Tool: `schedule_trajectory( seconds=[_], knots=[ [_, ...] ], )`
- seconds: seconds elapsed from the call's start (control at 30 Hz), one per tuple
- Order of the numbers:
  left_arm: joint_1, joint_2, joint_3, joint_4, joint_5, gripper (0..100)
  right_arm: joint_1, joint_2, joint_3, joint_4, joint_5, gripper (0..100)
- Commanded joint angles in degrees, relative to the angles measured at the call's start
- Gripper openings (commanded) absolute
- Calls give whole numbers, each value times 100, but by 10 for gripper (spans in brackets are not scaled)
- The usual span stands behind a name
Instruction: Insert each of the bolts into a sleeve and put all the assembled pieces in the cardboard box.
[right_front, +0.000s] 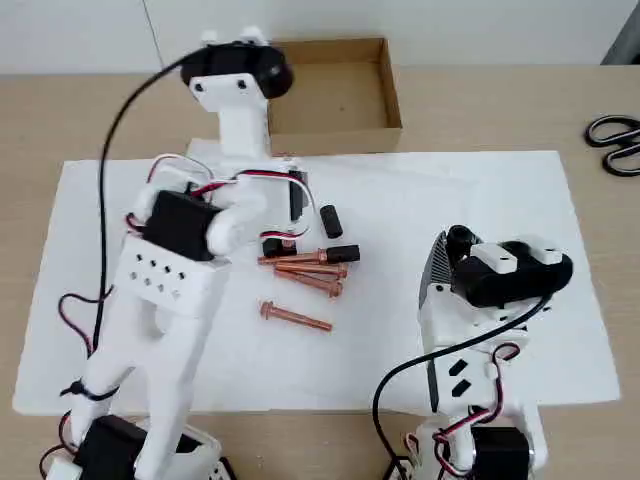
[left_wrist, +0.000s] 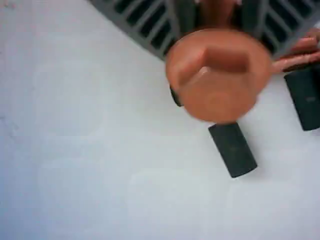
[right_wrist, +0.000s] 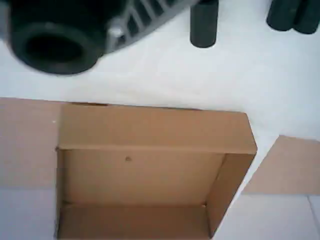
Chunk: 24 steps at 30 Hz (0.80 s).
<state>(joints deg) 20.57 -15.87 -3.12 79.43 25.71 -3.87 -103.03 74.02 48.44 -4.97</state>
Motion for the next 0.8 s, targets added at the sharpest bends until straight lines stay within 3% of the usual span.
schedule_trajectory(
  seconds=[0.0, 0.13, 0.47, 0.77],
  knots=[
    [132, -255, 338, -976, 53, 6, -171, -92, 26, -163, -53, 4],
    [290, -255, 620, -1556, 53, 6, -567, -92, 255, -171, -44, 4],
    [413, -308, 611, -1802, 53, 6, -1042, -92, 290, -154, -79, 4],
    [422, -1222, 699, -2242, 378, 6, -1332, -48, 431, -110, -70, 3]
  ],
)
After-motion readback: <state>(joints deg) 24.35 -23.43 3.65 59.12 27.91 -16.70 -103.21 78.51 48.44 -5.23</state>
